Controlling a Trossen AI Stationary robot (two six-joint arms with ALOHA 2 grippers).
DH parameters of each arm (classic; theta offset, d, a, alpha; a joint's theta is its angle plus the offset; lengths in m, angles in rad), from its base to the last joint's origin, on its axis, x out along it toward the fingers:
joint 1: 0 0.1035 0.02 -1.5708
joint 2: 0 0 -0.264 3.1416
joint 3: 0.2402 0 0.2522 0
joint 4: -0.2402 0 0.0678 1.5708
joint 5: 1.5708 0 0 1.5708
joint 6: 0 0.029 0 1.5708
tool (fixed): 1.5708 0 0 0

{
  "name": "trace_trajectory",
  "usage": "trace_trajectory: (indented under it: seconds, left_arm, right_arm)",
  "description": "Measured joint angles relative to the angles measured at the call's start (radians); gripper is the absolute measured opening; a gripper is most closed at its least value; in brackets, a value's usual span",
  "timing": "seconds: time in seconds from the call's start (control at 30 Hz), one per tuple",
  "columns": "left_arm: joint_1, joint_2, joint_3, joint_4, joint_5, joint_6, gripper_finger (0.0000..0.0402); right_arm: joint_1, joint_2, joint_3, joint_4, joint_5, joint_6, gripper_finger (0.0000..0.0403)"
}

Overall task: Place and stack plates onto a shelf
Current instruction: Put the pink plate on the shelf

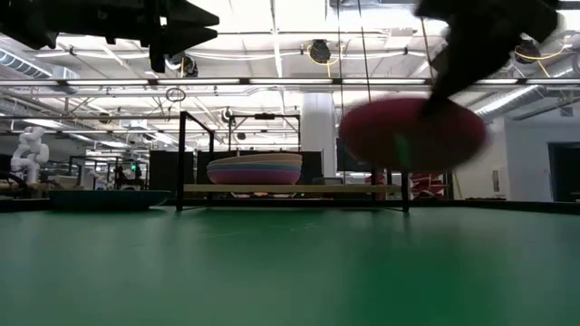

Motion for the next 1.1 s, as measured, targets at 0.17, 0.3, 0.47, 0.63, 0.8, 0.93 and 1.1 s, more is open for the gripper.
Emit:
trace_trajectory:
  seconds: [0.17,0.3,0.47,0.63,0.8,0.93,1.1]
  left_arm:
    - [0.000,0.000,0.000,0.000,0.000,0.000,0.0129]
    - [0.000,0.000,0.000,0.000,-0.001,0.000,0.0129]
    - [0.003,0.000,0.000,0.000,-0.001,0.006,0.0129]
    - [0.017,0.000,0.000,0.000,-0.003,0.006,0.0129]
    - [0.024,0.000,0.000,0.000,-0.003,0.006,0.0129]
    - [0.028,0.000,0.000,-0.001,-0.004,0.005,0.0129]
    - [0.028,0.000,0.000,-0.001,-0.004,0.005,0.0129]
  right_arm:
    - [-0.070,0.000,0.067,0.157,0.121,-0.273,0.0001]
    - [-0.197,0.007,0.078,0.225,0.155,-0.434,0.0001]
    - [-0.386,0.062,0.078,0.268,0.094,-0.546,0.0001]
    - [-0.540,0.158,0.078,0.289,-0.010,-0.569,0.0000]
    - [-0.640,0.278,0.078,0.283,-0.060,-0.563,0.0000]
    - [-0.681,0.367,0.078,0.292,-0.084,-0.561,0.0000]
    - [-0.690,0.422,0.082,0.376,-0.085,-0.588,0.0000]
